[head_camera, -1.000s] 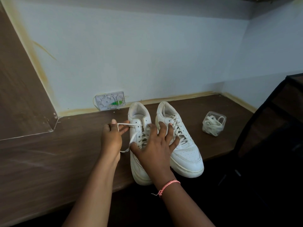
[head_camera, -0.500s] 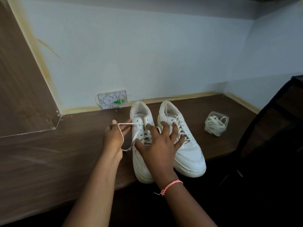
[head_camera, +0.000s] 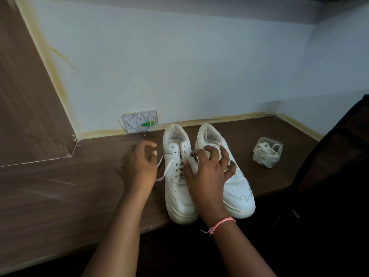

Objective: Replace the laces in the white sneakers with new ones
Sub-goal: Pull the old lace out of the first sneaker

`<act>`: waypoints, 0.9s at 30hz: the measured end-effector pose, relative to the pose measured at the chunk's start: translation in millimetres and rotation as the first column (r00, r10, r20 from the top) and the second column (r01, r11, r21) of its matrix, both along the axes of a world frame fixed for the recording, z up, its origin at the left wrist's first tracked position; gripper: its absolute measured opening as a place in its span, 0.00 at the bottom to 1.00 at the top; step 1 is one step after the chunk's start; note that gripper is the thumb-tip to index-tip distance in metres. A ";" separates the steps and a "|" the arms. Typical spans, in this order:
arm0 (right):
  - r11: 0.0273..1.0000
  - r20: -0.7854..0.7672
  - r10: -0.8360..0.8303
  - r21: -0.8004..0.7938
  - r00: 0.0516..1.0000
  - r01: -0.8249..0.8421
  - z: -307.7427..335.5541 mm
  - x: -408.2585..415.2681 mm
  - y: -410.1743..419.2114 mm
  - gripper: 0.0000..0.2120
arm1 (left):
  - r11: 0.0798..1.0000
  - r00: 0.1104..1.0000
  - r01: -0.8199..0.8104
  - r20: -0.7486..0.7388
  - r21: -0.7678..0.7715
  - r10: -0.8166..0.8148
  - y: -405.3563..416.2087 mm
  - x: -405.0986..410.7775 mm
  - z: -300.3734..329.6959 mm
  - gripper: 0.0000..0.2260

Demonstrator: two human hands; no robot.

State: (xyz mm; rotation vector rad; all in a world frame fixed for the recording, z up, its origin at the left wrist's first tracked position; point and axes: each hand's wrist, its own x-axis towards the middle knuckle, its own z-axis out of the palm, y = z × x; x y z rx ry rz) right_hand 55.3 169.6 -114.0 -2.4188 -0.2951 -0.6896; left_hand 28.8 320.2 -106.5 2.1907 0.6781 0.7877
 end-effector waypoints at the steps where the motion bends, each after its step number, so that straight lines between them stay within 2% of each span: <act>1: 1.000 0.020 0.024 -0.008 0.999 -0.024 0.6 1.1 -1.1 0.10 | 0.996 0.998 0.057 0.018 0.062 -0.058 -5.9 1.2 2.9 0.12; 4: 0.995 0.067 0.077 -0.071 0.995 -0.072 0.6 0.7 3.4 0.07 | 0.952 0.980 0.195 -0.018 0.238 -0.196 -22.8 7.6 6.2 0.19; 7: 0.995 0.081 0.055 -0.092 0.995 -0.047 0.4 -0.3 9.1 0.07 | 0.925 0.973 0.221 -0.139 0.311 -0.186 -32.4 11.9 -4.2 0.18; 10: 0.993 0.065 0.034 -0.117 0.997 -0.026 0.2 1.5 7.7 0.07 | 0.930 0.974 0.207 -0.148 0.304 -0.169 -36.6 13.7 -9.4 0.15; 14: 0.987 0.104 0.021 -0.160 0.994 -0.004 -1.9 -0.5 9.1 0.05 | 0.946 0.966 0.245 0.031 0.210 -0.257 -33.8 11.5 -7.6 0.09; 18: 0.985 0.146 0.001 -0.172 0.989 0.024 -3.2 -1.0 10.7 0.05 | 0.956 0.941 0.278 0.173 0.089 -0.290 -30.9 12.0 -7.0 0.08; 22: 0.980 0.149 0.008 -0.196 0.989 0.021 -4.1 0.9 11.2 0.03 | 0.955 0.943 0.292 0.150 0.054 -0.297 -27.6 10.9 -5.4 0.03; 27: 0.979 0.152 -0.085 -0.173 0.985 0.111 -7.7 7.3 4.2 0.03 | 0.955 0.955 0.286 0.053 0.080 -0.291 -15.5 9.5 -2.0 0.04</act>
